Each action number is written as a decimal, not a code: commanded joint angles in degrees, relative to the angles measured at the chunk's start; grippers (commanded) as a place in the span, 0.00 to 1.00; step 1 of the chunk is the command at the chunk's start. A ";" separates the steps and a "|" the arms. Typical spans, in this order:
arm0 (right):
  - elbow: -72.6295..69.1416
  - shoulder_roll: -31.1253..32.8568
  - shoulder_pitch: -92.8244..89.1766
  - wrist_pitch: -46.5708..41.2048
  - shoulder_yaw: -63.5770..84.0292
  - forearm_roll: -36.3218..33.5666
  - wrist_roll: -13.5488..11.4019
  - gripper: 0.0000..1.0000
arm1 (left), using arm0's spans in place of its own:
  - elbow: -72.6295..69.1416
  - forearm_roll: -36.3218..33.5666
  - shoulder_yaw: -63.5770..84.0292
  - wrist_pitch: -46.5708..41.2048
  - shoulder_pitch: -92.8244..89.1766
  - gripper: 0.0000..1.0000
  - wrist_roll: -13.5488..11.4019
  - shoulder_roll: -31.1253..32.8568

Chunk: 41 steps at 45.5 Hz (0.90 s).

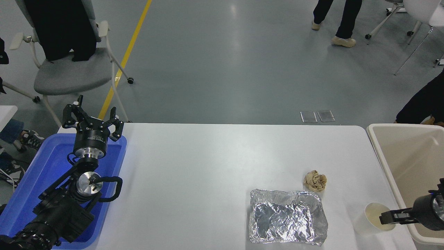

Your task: Pick up paper cup place in dustbin

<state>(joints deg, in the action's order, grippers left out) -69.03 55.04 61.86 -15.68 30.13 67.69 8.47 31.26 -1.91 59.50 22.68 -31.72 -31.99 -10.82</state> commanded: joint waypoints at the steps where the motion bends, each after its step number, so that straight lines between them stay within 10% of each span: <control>1: 0.03 -0.38 -0.33 1.97 -0.60 -0.11 0.49 0.00 | 0.03 -0.02 0.00 0.00 -0.01 0.99 0.00 0.01; 24: -6.46 7.79 5.98 0.92 0.01 0.16 0.58 0.00 | 0.03 -0.02 -0.09 0.00 -0.09 0.99 0.00 0.01; 41: -13.50 16.94 31.29 -21.40 1.42 1.91 -0.30 0.00 | 0.03 -0.11 -0.09 0.00 -0.10 0.99 0.09 0.01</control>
<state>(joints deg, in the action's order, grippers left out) -79.61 67.80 78.73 -24.69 30.62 68.67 8.67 31.30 -1.97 59.43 22.68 -31.81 -31.93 -10.81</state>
